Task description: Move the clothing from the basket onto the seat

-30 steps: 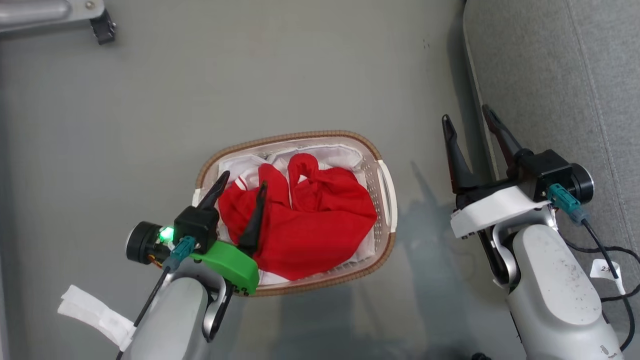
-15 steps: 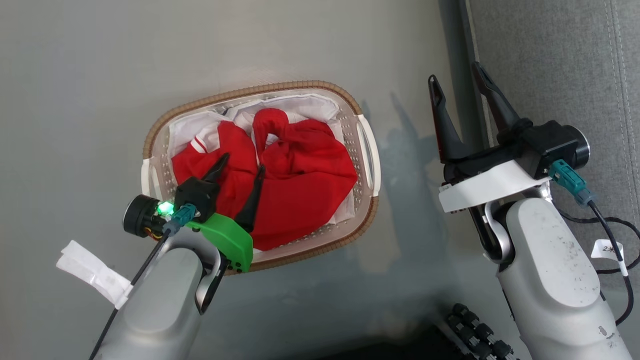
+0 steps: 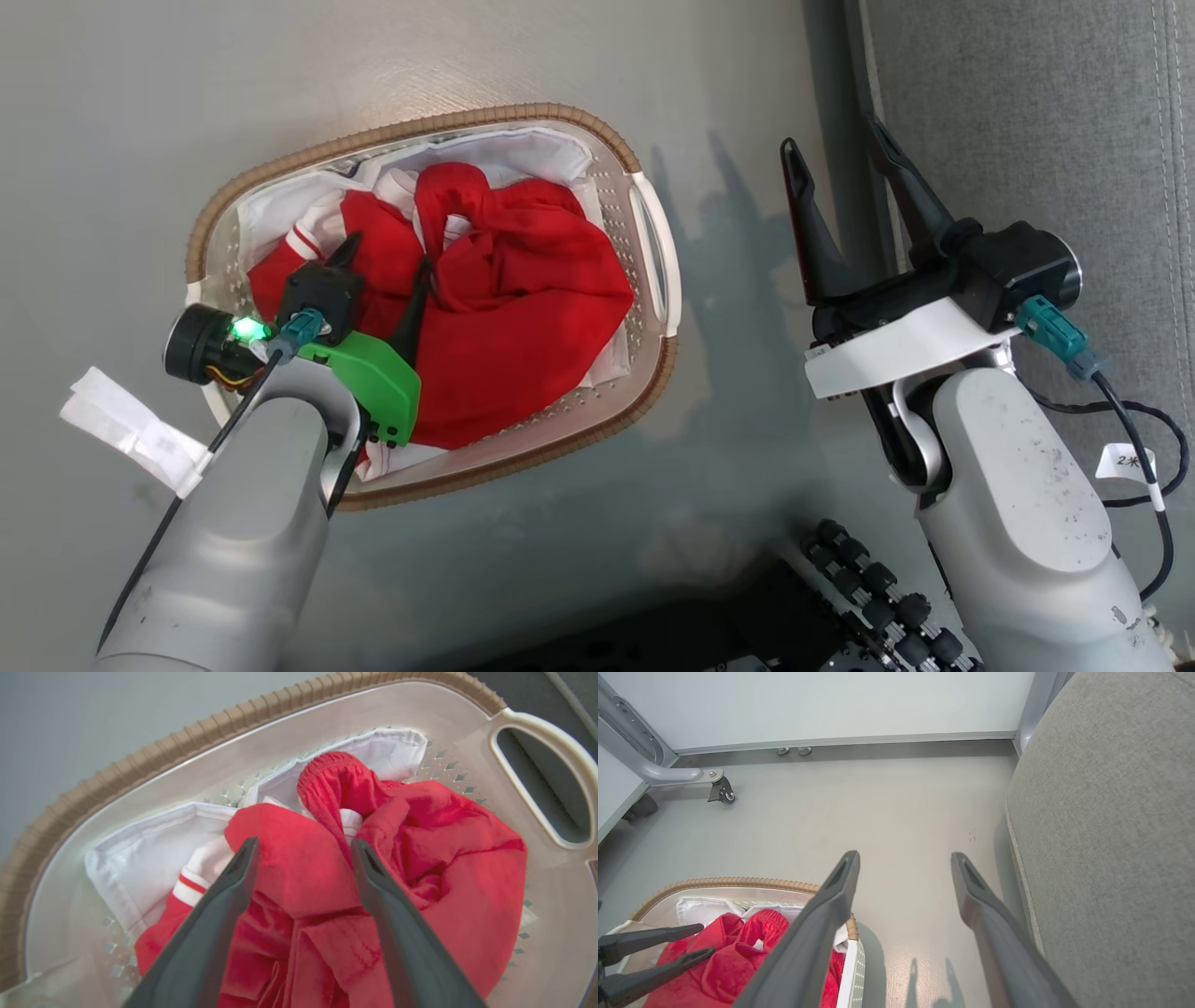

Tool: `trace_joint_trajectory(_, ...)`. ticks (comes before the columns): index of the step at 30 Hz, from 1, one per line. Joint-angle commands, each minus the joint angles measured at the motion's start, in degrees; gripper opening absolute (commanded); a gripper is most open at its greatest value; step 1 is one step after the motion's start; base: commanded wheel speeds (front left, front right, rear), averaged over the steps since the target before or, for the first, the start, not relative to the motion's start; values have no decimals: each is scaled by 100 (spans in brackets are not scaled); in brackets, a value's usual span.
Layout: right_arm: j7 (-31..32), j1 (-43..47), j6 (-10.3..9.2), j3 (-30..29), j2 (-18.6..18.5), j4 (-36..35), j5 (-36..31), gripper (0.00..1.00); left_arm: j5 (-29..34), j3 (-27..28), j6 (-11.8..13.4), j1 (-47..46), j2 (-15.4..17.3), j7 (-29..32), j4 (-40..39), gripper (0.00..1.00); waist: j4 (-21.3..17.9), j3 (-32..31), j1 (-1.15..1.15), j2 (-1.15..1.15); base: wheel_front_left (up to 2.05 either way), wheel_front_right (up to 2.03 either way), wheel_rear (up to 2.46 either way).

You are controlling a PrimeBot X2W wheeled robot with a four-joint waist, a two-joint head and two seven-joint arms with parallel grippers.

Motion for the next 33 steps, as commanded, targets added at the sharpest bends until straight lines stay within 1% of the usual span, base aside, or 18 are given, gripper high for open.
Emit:
trace_joint_trajectory(1, -12, 41, -4, 28, -17, 11, 43, 100, -8, 4, 8, -143, 8, -5, 109, 100, -45, 45, 0, 0, 0, 0, 0)
trace_joint_trajectory(6, -12, 44, -4, 70, -17, 36, 111, 100, -199, -159, 9, -392, -10, -5, 564, 100, -107, 103, 0, 0, 0, 0, 0)
trace_joint_trajectory(12, -12, 51, -4, 107, -16, 98, 199, 100, -219, -215, 7, -750, -64, 0, 1246, 100, -150, 156, 0, 0, 0, 0, 0)
trace_joint_trajectory(15, -12, 49, -4, 155, -17, 133, 242, 100, -314, -296, 2, -807, -176, 46, 1637, 100, -180, 169, 0, 0, 0, 0, 0)
trace_joint_trajectory(18, -12, 58, -4, 195, -17, 151, 281, 100, -473, -425, -27, -813, -286, 270, 1899, 100, -207, 177, 0, 0, 0, 0, 0)
trace_joint_trajectory(24, -12, 58, -4, 223, -17, 154, 325, 100, -735, -716, 10, -984, -247, 625, 1998, 100, -230, 208, 0, 0, 0, 0, 0)
trace_joint_trajectory(30, -12, 37, -4, 232, -17, 163, 334, 100, -944, -1007, 10, -1108, -236, 582, 1955, 100, -210, 217, 0, 0, 0, 0, 0)
trace_joint_trajectory(31, -12, 37, -4, 237, -16, 168, 339, 100, -971, -1069, 10, -1109, -242, 609, 1961, 62, -207, 212, 0, 0, 0, 0, 0)
trace_joint_trajectory(32, -12, 37, -4, 241, -16, 172, 341, 100, -999, -1131, 10, -1116, -243, 632, 1964, 17, -203, 206, 0, 0, 0, 0, 0)
trace_joint_trajectory(33, -12, 36, -4, 246, -16, 175, 347, 100, -1022, -1166, 10, -1120, -237, 633, 1967, 0, -200, 200, 0, 0, 0, 0, 0)
